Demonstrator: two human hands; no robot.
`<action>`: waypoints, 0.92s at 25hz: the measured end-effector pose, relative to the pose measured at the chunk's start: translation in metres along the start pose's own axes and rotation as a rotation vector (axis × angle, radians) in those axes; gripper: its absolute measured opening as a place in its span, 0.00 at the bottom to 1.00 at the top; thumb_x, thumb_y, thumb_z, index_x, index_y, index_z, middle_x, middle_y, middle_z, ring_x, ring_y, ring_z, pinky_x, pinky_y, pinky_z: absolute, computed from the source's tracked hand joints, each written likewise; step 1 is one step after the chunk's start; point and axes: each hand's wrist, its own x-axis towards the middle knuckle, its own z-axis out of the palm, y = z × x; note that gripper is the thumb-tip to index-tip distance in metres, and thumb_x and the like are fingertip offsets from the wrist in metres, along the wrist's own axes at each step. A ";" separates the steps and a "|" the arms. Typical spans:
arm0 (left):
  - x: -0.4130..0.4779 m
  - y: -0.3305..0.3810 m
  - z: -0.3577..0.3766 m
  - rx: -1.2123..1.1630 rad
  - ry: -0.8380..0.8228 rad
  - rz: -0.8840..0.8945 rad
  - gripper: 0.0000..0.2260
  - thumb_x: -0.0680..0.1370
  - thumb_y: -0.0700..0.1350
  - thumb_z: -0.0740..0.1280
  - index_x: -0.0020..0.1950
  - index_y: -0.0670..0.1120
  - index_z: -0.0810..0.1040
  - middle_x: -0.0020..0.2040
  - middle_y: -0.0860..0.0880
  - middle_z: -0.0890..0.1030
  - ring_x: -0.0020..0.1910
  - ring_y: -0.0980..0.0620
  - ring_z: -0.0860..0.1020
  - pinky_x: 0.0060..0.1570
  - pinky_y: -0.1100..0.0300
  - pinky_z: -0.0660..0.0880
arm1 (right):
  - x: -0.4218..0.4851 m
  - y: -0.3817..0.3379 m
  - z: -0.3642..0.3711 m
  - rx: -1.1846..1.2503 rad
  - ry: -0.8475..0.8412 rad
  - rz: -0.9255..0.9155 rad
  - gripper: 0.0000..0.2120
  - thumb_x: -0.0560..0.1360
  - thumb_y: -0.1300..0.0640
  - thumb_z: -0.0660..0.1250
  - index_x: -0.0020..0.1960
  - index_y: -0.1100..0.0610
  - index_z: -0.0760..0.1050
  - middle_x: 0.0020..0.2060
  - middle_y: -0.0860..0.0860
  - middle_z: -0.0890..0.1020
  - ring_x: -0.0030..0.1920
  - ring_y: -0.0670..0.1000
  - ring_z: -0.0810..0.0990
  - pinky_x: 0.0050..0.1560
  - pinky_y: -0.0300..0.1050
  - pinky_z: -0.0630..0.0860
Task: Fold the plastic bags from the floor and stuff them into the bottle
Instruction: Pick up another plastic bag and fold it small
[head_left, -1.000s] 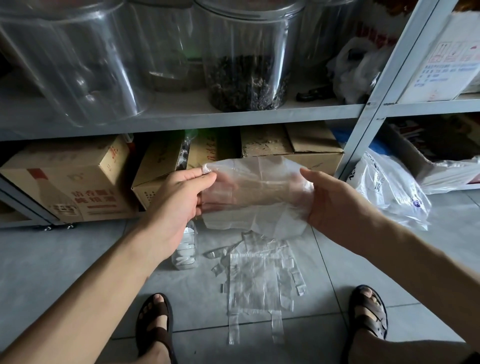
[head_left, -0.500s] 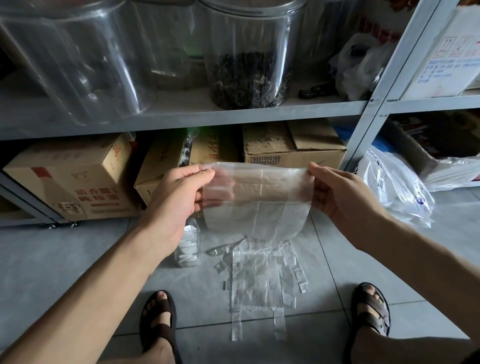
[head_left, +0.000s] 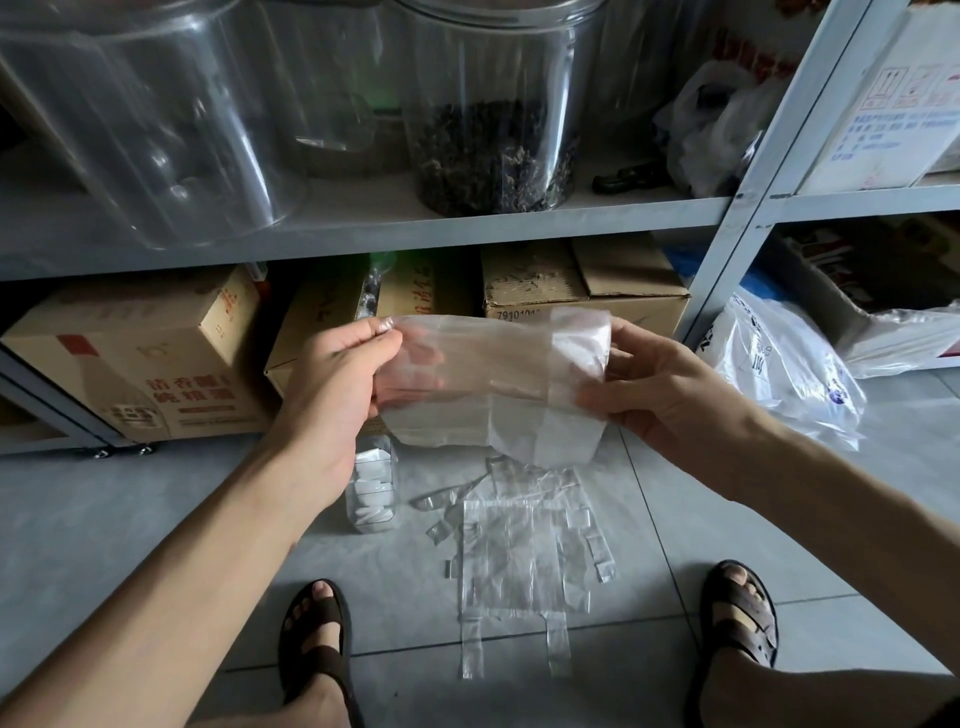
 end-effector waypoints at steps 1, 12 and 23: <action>0.000 0.000 0.000 -0.004 -0.007 -0.005 0.10 0.82 0.38 0.62 0.45 0.47 0.80 0.38 0.51 0.87 0.33 0.53 0.85 0.29 0.66 0.74 | 0.000 0.000 0.000 0.031 -0.011 0.010 0.25 0.69 0.73 0.67 0.64 0.58 0.78 0.56 0.60 0.83 0.54 0.55 0.83 0.53 0.46 0.81; 0.003 -0.008 0.000 -0.029 -0.028 -0.024 0.08 0.80 0.37 0.65 0.57 0.45 0.79 0.44 0.46 0.87 0.42 0.47 0.86 0.47 0.50 0.81 | -0.001 0.002 0.001 -0.062 0.385 -0.078 0.07 0.79 0.60 0.66 0.44 0.59 0.80 0.37 0.52 0.82 0.39 0.49 0.81 0.50 0.48 0.79; -0.003 -0.005 0.000 0.046 -0.132 0.167 0.08 0.74 0.32 0.72 0.48 0.44 0.84 0.42 0.44 0.87 0.43 0.48 0.86 0.45 0.62 0.80 | -0.003 0.002 -0.001 -0.148 0.395 -0.177 0.20 0.73 0.60 0.72 0.63 0.57 0.74 0.40 0.54 0.83 0.41 0.51 0.83 0.46 0.44 0.81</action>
